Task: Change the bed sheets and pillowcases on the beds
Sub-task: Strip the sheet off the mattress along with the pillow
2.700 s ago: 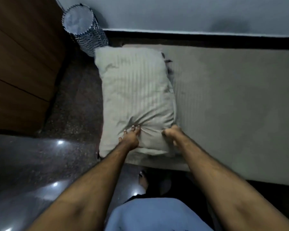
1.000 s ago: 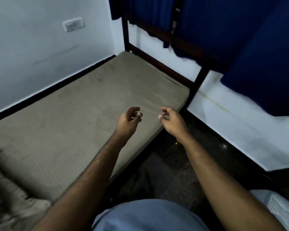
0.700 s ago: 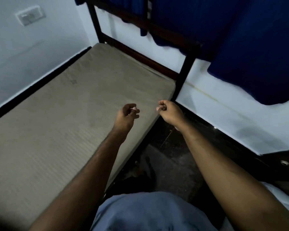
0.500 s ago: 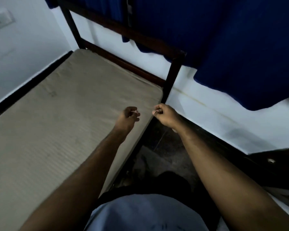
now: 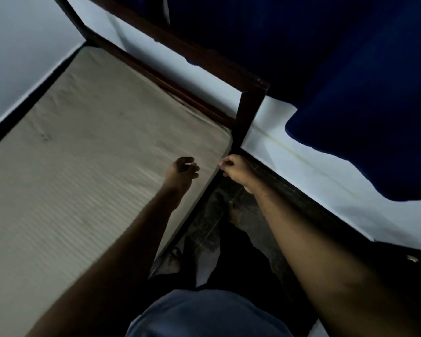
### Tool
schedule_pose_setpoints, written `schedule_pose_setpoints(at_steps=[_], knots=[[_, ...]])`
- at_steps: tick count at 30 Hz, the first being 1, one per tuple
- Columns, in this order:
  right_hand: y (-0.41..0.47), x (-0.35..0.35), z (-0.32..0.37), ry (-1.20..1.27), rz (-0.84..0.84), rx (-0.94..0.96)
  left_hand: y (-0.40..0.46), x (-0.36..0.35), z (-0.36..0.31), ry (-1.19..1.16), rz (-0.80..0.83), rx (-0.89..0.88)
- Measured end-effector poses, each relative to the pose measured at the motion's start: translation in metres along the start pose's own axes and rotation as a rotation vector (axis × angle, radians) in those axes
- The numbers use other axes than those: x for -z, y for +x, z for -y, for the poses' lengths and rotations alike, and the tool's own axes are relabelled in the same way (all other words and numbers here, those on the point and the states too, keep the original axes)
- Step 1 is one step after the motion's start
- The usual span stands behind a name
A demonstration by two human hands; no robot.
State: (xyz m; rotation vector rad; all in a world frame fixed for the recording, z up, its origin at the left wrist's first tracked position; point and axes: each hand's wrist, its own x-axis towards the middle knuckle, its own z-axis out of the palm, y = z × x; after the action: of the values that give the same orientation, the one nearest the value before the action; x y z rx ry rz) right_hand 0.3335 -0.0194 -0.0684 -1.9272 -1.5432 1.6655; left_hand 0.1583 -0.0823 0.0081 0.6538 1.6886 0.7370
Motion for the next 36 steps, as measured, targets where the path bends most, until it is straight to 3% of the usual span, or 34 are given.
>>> schedule_pose_setpoints(at_steps=[7, 15, 21, 25, 36], knots=[[0.127, -0.013, -0.034, 0.053, -0.007, -0.205, 0.094, -0.051, 0.037, -0.074, -0.137, 0.227], [0.198, -0.048, -0.097, 0.198, -0.134, -0.346, 0.177, -0.081, 0.121, 0.117, -0.233, 0.25], [0.219, -0.059, -0.106, -0.127, -0.157, -0.151, 0.195, -0.089, 0.16, 0.502, -0.18, 0.118], [0.215, -0.064, -0.12, -0.168, -0.244, -0.024, 0.193, -0.098, 0.168, 0.723, -0.146, 0.08], [0.192, -0.047, -0.102, -0.056, -0.253, 0.044, 0.182, -0.114, 0.14, 0.904, -0.101, -0.04]])
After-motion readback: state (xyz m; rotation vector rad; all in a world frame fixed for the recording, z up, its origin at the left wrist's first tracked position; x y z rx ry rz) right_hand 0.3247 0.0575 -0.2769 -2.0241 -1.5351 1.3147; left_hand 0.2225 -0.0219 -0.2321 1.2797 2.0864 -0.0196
